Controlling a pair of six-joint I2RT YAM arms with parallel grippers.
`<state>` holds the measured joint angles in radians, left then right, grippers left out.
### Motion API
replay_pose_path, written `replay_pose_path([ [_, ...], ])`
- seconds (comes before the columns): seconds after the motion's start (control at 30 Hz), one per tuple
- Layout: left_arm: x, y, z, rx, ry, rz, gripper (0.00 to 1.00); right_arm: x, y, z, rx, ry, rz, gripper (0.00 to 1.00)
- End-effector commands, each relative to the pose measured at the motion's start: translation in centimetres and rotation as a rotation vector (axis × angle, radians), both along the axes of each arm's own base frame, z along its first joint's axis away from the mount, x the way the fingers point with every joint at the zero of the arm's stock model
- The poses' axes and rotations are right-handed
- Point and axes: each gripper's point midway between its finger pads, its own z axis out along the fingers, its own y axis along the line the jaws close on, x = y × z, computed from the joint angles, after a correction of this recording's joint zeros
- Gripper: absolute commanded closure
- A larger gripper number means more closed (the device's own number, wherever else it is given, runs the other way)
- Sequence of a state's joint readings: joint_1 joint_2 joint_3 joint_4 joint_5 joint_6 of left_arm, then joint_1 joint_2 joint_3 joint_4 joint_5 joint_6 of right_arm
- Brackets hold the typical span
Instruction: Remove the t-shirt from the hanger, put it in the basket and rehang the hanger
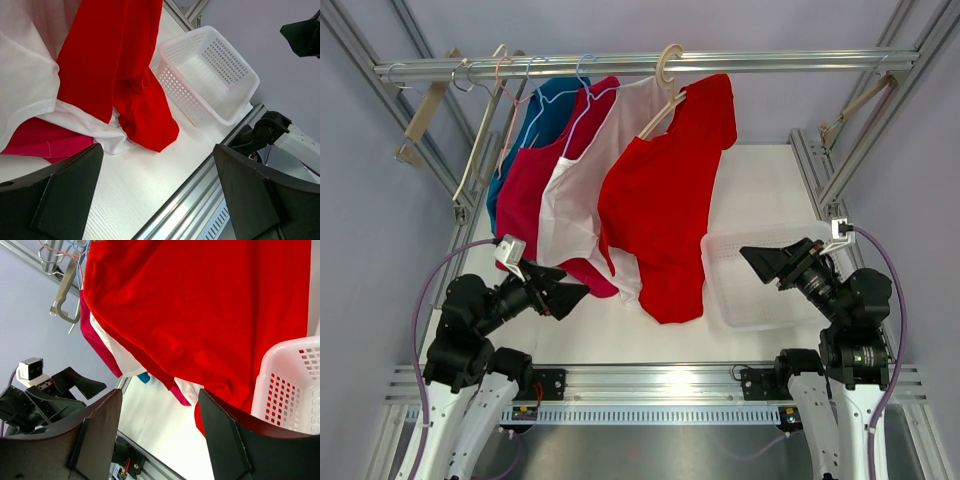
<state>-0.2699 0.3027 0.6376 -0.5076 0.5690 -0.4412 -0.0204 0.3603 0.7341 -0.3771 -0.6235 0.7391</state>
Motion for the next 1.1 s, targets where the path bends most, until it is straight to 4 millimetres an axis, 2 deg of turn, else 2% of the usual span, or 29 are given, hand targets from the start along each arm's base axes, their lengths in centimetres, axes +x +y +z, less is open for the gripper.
replay_pose_path([
  [0.0, -0.4, -0.4, 0.2, -0.009, -0.017, -0.038, 0.01, -0.8, 0.5, 3.8, 0.025, -0.084, 0.035, 0.30],
  [0.03, -0.3, -0.5, 0.1, -0.008, -0.010, -0.038, 0.01, -0.7, 0.4, 4.1, 0.026, -0.091, 0.030, 0.30],
  [0.13, -0.2, -0.6, -0.2, -0.007, 0.006, -0.045, 0.01, -0.4, 0.6, 5.2, 0.053, -0.110, 0.039, 0.43],
  [0.17, -0.2, -0.6, -0.2, -0.007, 0.009, -0.045, 0.01, -0.4, 0.7, 6.3, 0.064, -0.152, 0.053, 0.53],
  [0.23, -0.1, -0.7, -0.3, -0.009, 0.014, -0.048, 0.02, -0.1, 1.0, 7.4, 0.095, -0.153, 0.074, 0.62],
  [0.33, -0.1, -0.8, -0.5, -0.012, 0.020, -0.056, 0.03, 1.2, 0.9, 9.4, 0.118, -0.182, 0.053, 0.67],
  [0.37, -0.1, -0.9, -0.6, -0.011, 0.024, -0.058, 0.03, 2.1, 1.4, 9.6, 0.126, -0.163, 0.072, 0.68],
  [0.4, 0.0, -0.9, -0.6, -0.011, 0.025, -0.058, 0.03, 2.3, 1.9, 10.7, 0.119, -0.184, 0.085, 0.69],
  [0.47, -0.1, -1.0, -0.6, -0.013, 0.023, -0.067, 0.04, 2.5, 4.4, 11.6, 0.118, -0.177, 0.134, 0.68],
  [0.5, -0.1, -1.0, -0.6, -0.013, 0.025, -0.068, 0.05, 3.5, 5.7, 12.6, 0.063, -0.202, 0.149, 0.68],
  [0.53, -0.1, -1.0, -0.7, -0.012, 0.027, -0.068, 0.05, 3.2, 7.5, 13.3, 0.057, -0.204, 0.157, 0.66],
  [0.57, -0.1, -1.0, -0.7, -0.012, 0.028, -0.068, 0.06, 4.7, 8.8, 12.9, 0.029, -0.184, 0.150, 0.65],
  [0.6, -0.1, -1.0, -0.7, -0.012, 0.025, -0.070, 0.06, 5.1, 9.1, 14.5, 0.035, -0.214, 0.134, 0.64],
  [0.67, -0.2, -1.0, -0.6, -0.013, 0.022, -0.068, 0.07, 6.8, 10.5, 14.9, 0.048, -0.211, 0.128, 0.57],
  [0.7, -0.2, -0.9, -0.5, -0.014, 0.017, -0.066, 0.08, 7.7, 10.4, 15.8, 0.060, -0.220, 0.087, 0.55],
  [0.8, -0.2, -0.9, -0.5, -0.015, 0.011, -0.063, 0.08, 10.6, 11.3, 16.1, 0.086, -0.207, 0.017, 0.47],
  [0.87, -0.3, -0.8, -0.3, -0.018, 0.003, -0.059, 0.08, 12.5, 12.0, 16.4, 0.111, -0.208, -0.011, 0.45],
  [0.93, -0.3, -0.7, -0.3, -0.019, -0.002, -0.052, 0.08, 13.8, 11.9, 17.3, 0.150, -0.200, -0.061, 0.45],
  [0.97, -0.4, -0.7, -0.2, -0.020, -0.008, -0.052, 0.08, 15.0, 12.4, 16.6, 0.147, -0.178, -0.080, 0.44],
  [1.0, -0.4, -0.7, -0.1, -0.022, -0.014, -0.052, 0.08, 15.4, 12.4, 17.1, 0.170, -0.173, -0.096, 0.44],
  [1.07, -0.5, -0.7, 0.0, -0.022, -0.015, -0.052, 0.08, 16.9, 12.8, 16.6, 0.176, -0.153, -0.122, 0.44],
])
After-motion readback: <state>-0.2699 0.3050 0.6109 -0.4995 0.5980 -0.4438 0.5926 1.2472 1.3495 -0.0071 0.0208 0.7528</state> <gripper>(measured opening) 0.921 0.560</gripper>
